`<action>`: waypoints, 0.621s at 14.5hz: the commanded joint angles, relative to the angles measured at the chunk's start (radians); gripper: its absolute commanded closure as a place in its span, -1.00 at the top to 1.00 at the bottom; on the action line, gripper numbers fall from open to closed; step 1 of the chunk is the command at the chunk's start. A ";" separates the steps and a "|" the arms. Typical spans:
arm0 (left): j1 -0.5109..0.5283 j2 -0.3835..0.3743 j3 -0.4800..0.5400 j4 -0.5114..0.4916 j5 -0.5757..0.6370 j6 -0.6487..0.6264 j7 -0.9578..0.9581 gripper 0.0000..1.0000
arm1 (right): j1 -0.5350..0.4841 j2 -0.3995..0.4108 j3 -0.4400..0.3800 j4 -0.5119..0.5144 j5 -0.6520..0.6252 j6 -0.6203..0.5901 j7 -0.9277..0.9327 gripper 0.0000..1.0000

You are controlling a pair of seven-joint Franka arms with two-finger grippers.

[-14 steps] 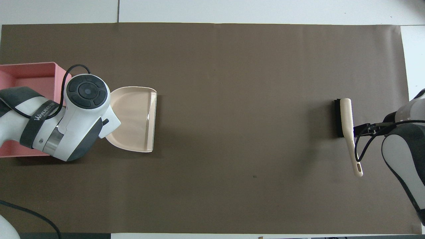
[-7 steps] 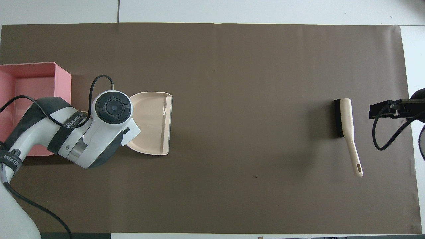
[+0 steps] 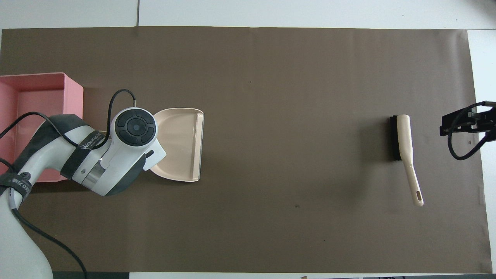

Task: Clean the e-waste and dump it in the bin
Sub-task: 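Lower the dustpan onto the table beside the bin with the left gripper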

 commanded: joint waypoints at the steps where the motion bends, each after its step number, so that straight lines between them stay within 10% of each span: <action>1: -0.032 -0.030 0.016 -0.014 -0.016 0.007 -0.006 0.22 | 0.016 0.005 0.007 0.019 0.017 0.024 0.007 1.00; 5: -0.016 -0.111 0.020 -0.012 -0.033 -0.093 -0.128 0.91 | 0.044 0.005 -0.004 0.022 0.005 0.010 0.005 1.00; 9: 0.074 -0.177 0.020 -0.012 -0.091 -0.203 -0.369 0.96 | 0.163 0.007 -0.124 0.025 -0.002 0.007 0.005 1.00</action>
